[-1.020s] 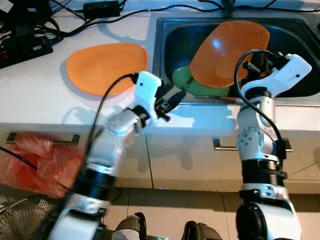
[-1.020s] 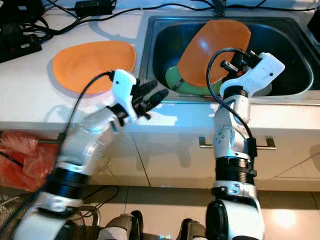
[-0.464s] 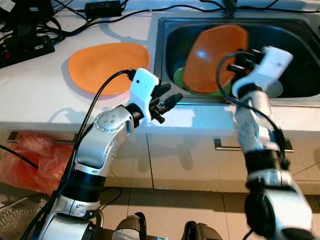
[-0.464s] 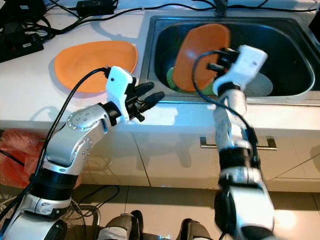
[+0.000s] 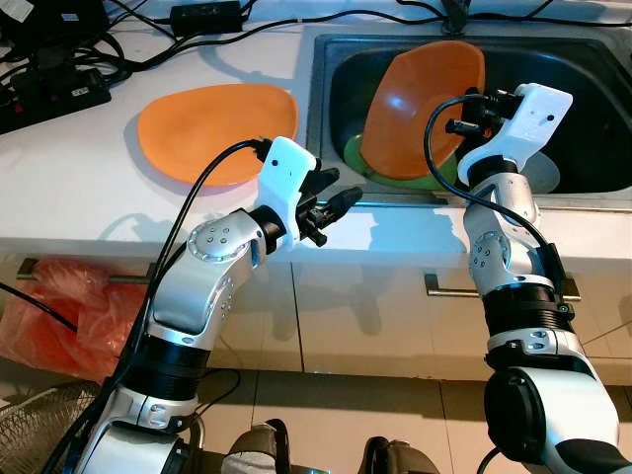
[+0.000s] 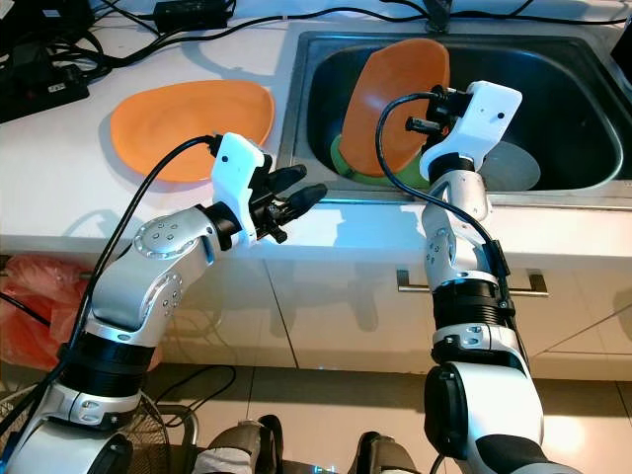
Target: Kitchen organization
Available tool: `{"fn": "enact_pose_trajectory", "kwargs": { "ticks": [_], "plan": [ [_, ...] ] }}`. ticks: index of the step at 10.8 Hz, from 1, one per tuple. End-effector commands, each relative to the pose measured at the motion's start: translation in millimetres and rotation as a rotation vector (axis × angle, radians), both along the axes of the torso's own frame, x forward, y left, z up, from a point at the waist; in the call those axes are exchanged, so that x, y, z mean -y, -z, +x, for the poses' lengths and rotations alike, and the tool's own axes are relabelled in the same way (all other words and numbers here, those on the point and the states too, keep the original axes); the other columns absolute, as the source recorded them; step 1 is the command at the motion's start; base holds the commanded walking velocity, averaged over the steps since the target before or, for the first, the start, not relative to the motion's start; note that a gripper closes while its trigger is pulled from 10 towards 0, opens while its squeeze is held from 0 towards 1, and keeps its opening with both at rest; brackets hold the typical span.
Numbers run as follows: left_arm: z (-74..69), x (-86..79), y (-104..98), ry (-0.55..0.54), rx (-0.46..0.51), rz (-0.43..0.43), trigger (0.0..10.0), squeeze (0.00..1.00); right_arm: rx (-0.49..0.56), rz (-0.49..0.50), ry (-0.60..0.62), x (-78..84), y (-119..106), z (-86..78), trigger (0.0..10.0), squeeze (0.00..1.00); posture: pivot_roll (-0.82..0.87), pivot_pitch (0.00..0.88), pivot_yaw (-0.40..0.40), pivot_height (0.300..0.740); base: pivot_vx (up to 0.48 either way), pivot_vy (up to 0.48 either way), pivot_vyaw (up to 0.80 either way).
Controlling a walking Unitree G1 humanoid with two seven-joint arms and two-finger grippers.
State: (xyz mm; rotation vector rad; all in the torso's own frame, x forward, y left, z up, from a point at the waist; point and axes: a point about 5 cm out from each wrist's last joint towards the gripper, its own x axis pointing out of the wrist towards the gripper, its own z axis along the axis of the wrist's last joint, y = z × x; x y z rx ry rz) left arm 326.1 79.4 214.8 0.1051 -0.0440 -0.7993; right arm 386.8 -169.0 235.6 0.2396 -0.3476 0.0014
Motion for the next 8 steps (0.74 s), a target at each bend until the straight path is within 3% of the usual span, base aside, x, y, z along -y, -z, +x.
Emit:
{"fn": "enact_pose_trajectory", "kwargs": {
  "ticks": [1,6,7,8],
  "plan": [
    [-3.9,1.3,1,0.02,-0.003,0.004,10.0,0.0,0.053,-0.017,-0.006,-1.4,-11,-0.3,10.0,0.0,0.11,0.161,0.01,0.74,0.0,0.0,0.0],
    [-3.9,1.3,1,0.02,-0.003,0.004,10.0,0.0,0.053,-0.017,-0.006,-1.4,-11,-0.3,10.0,0.0,0.11,0.161,0.01,0.74,0.0,0.0,0.0],
    [-8.0,4.1,2,0.022,-0.015,0.014,10.0,0.0,0.008,-0.135,-0.076,-15.4,-7,12.1,10.0,0.0,0.14,0.172,-0.001,0.74,0.0,0.0,0.0],
    [-8.0,4.1,2,0.022,-0.015,0.014,10.0,0.0,0.008,-0.135,-0.076,-15.4,-7,12.1,10.0,0.0,0.14,0.172,-0.001,0.74,0.0,0.0,0.0]
  ]
}}
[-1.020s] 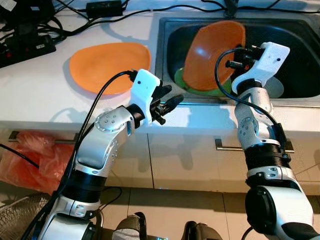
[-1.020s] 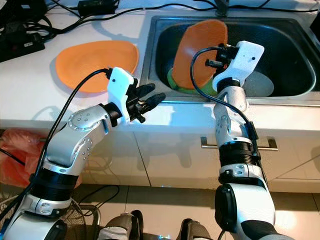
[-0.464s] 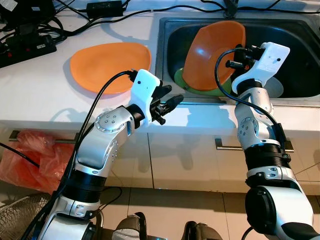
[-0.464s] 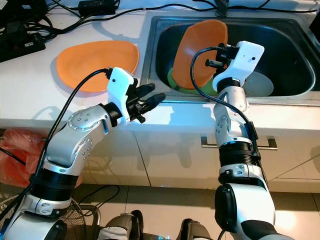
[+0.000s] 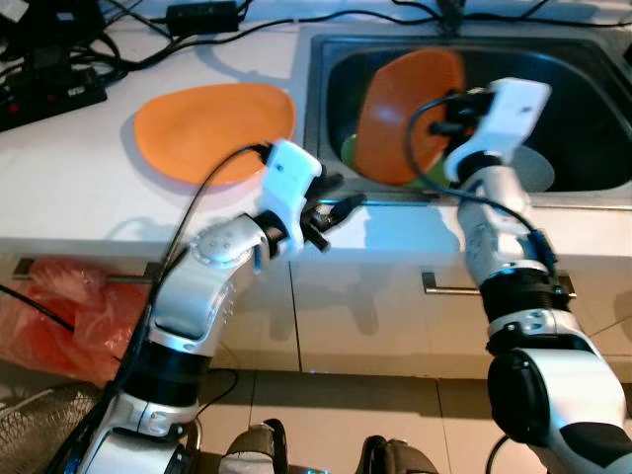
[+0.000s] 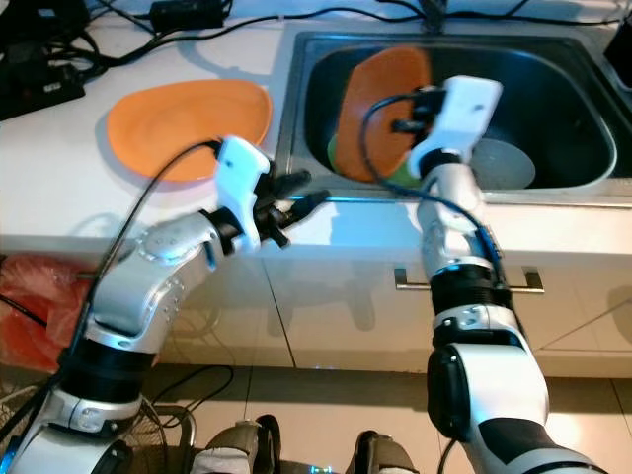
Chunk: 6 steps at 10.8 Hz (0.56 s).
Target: Kitchen organization
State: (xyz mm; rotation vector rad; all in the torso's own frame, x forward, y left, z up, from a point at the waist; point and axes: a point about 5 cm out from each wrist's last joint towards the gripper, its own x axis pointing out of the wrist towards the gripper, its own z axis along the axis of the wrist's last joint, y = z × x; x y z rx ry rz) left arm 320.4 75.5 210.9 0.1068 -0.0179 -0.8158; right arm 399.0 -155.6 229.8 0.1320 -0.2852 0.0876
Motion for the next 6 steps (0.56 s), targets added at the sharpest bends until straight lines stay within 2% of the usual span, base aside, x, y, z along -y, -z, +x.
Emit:
{"fn": "enact_pose_trajectory", "kwargs": {
  "ticks": [1,6],
  "plan": [
    [-2.3,0.2,-2.0,0.007,0.008,0.002,10.0,0.0,0.06,-0.011,-0.007,-2.0,-13.0,-0.1,10.0,0.0,0.14,0.172,-0.001,0.74,0.0,0.0,0.0],
    [-2.3,0.2,-2.0,0.007,0.008,0.002,10.0,0.0,0.06,-0.011,-0.007,-2.0,-13.0,-0.1,10.0,0.0,0.14,0.172,-0.001,0.74,0.0,0.0,0.0]
  ]
}}
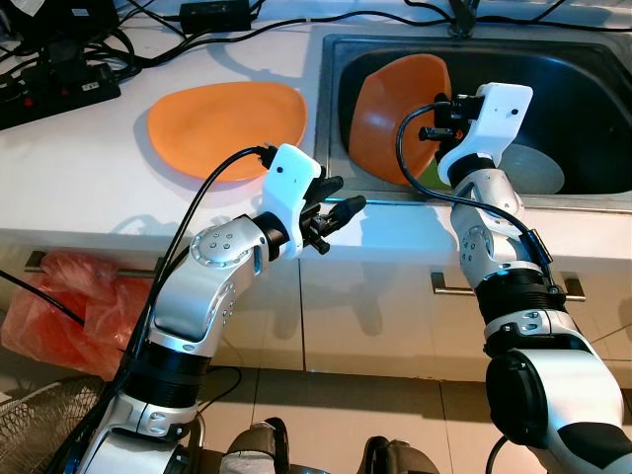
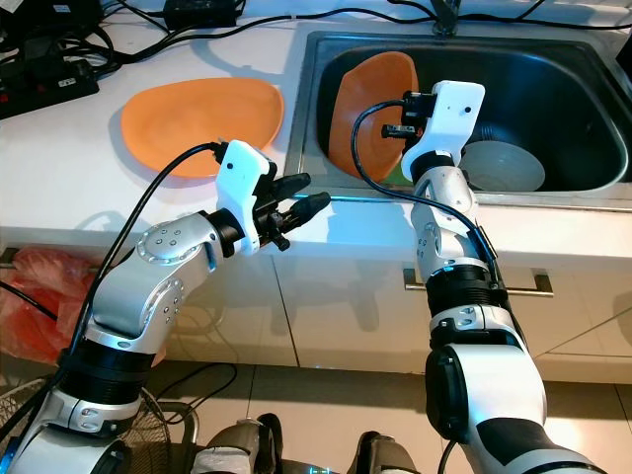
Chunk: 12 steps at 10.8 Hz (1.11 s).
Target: Kitchen organization
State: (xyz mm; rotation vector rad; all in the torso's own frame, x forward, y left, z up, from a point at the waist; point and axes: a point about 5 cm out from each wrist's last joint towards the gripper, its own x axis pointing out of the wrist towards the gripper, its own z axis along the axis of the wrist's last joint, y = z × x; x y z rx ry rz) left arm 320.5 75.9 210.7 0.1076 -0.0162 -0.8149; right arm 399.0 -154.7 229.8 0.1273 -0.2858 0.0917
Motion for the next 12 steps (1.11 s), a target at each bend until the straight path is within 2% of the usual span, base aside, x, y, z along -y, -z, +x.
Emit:
{"fn": "enact_pose_trajectory", "kwargs": {
  "ticks": [1,3,4,5,6,7,8,9,12],
  "plan": [
    [-2.4,0.6,-2,0.008,0.009,0.001,10.0,0.0,0.059,-0.006,-0.004,-1.0,-13,0.0,10.0,0.0,0.14,0.172,-0.001,0.74,0.0,0.0,0.0],
    [-2.4,0.6,-2,0.008,0.009,0.001,10.0,0.0,0.059,-0.006,-0.004,-1.0,-13,0.0,10.0,0.0,0.14,0.172,-0.001,0.74,0.0,0.0,0.0],
    [-4.9,2.2,-1,0.009,0.002,0.005,10.0,0.0,0.023,-0.082,-0.052,-9.7,-8,5.9,10.0,0.0,0.14,0.172,-0.001,0.74,0.0,0.0,0.0],
    [-5.9,3.9,1,0.002,-0.002,0.01,10.0,0.0,-0.041,-0.188,-0.131,-23.1,5,9.2,10.0,0.56,0.14,0.162,-0.002,0.74,0.0,0.0,0.0],
    [-5.5,4.2,2,0.0,-0.002,0.011,10.0,0.0,-0.052,-0.205,-0.148,-25.6,9,8.9,10.0,0.57,0.14,0.163,-0.002,0.74,0.0,0.0,0.0],
    [-5.7,4.5,2,0.0,-0.004,0.01,10.0,0.0,-0.058,-0.211,-0.148,-25.1,10,8.9,10.0,0.55,0.15,0.166,-0.004,0.74,0.0,0.0,0.0],
    [-5.9,4.6,3,0.0,-0.005,0.01,10.0,0.0,-0.062,-0.216,-0.149,-25.0,11,8.6,10.0,0.47,0.15,0.166,-0.005,0.74,0.0,0.0,0.0],
    [-5.7,4.3,3,-0.003,-0.005,0.01,10.0,0.0,-0.061,-0.219,-0.151,-25.2,12,9.2,10.0,0.0,0.14,0.168,-0.004,0.74,0.0,0.0,0.0],
    [-2.8,2.5,-3,-0.036,0.034,-0.017,10.0,0.0,0.012,-0.171,-0.123,-21.8,-2,10.2,10.0,0.0,0.14,0.168,-0.004,0.74,0.0,0.0,0.0]
  ]
}}
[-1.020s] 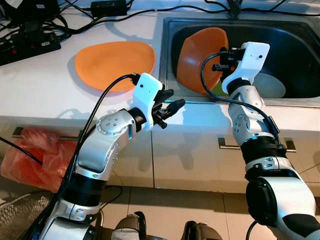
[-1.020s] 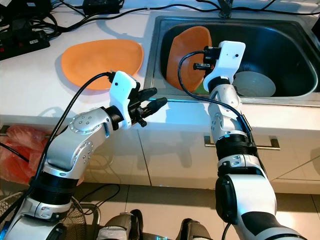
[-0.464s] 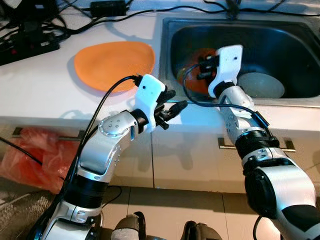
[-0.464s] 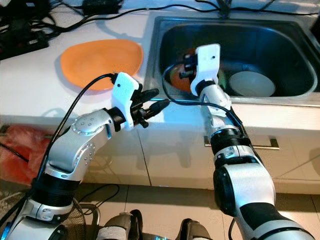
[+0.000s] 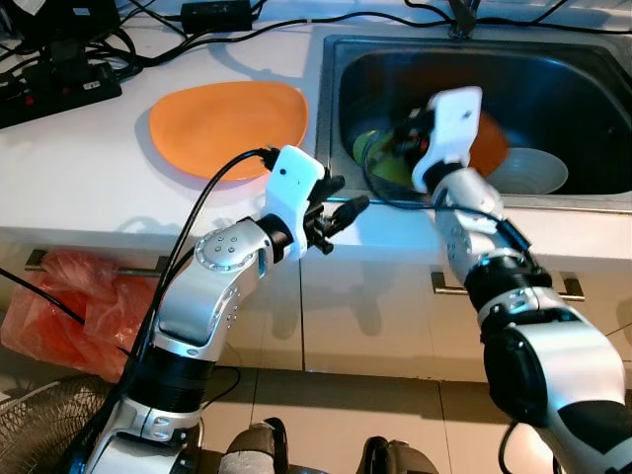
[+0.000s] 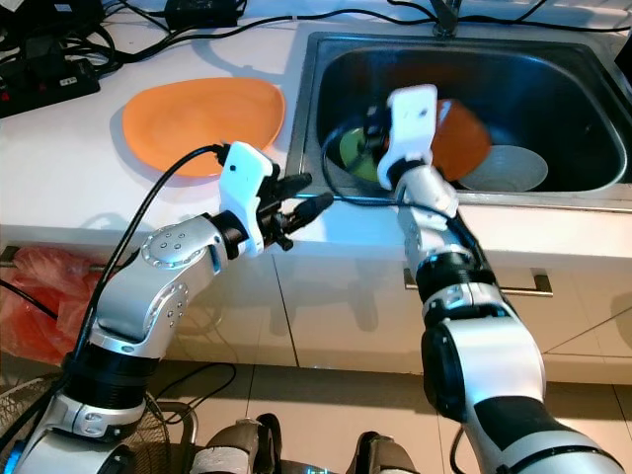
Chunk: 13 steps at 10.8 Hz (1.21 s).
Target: Kitchen organization
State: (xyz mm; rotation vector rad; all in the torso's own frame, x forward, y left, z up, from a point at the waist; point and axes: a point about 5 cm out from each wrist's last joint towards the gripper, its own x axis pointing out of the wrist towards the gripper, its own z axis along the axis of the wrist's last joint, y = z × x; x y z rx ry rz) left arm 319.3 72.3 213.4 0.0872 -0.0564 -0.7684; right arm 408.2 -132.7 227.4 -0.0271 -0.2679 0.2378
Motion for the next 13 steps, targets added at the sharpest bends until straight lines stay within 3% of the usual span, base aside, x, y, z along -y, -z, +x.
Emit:
{"fn": "enact_pose_trajectory", "kwargs": {
  "ticks": [1,4,6,10,13],
  "plan": [
    [2.4,-3.1,-6,-0.039,0.045,-0.008,10.0,0.0,0.082,0.041,0.012,2.3,-19,-0.6,10.0,0.0,0.14,0.169,-0.003,0.74,0.0,0.0,0.0],
    [6.2,-2.2,-14,-0.081,0.119,-0.042,10.0,0.0,0.267,0.112,0.039,11.8,-47,-16.6,10.0,0.0,0.11,0.167,-0.002,0.74,0.0,0.0,0.0],
    [10.9,-4.2,-19,-0.152,0.172,-0.067,10.0,0.0,0.301,0.127,0.062,17.2,-47,-28.0,10.0,0.0,0.1,0.166,-0.001,0.74,0.0,0.0,0.0],
    [15.5,-9.8,-22,-0.27,0.264,-0.12,10.0,0.0,0.306,0.123,0.113,27.9,-36,-70.1,10.0,0.0,0.07,0.165,0.008,0.74,0.0,0.0,0.0],
    [14.4,-13.3,-14,-0.33,0.313,-0.117,10.0,0.0,0.239,0.111,0.157,37.6,6,-102.5,10.0,0.0,0.05,0.167,0.019,0.74,0.0,0.0,0.0]
  ]
}}
